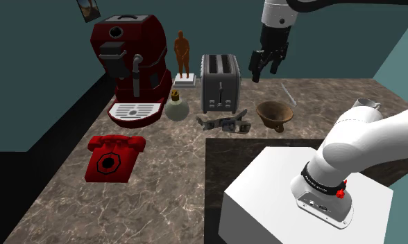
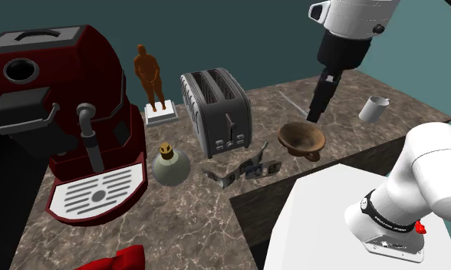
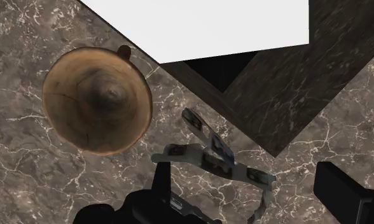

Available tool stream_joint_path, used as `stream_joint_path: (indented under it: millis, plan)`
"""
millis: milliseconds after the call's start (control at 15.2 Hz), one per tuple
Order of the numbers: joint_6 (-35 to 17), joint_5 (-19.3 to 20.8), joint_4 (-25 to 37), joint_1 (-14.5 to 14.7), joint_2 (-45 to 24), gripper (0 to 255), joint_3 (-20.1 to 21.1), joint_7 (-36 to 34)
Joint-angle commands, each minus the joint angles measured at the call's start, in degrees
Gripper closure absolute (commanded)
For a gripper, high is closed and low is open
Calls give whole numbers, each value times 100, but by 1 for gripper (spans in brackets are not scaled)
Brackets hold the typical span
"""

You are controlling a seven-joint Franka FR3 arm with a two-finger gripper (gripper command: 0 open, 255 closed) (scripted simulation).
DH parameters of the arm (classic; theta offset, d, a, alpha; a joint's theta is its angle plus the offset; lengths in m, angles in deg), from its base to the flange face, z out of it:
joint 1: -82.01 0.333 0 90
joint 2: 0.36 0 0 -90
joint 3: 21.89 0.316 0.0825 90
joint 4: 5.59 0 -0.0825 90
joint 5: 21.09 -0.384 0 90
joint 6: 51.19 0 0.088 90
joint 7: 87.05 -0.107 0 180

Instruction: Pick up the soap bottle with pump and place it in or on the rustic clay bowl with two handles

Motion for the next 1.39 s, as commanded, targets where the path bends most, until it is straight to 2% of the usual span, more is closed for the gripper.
stream_joint_path:
  millis: [0,660,1320]
  plan:
    - [0,0,0,0,0,0,0,0]
    - [-1348,-81,788,-27,-2123,0,495,-579]
    - [-2037,274,2334,-38,-4384,0,857,-1250]
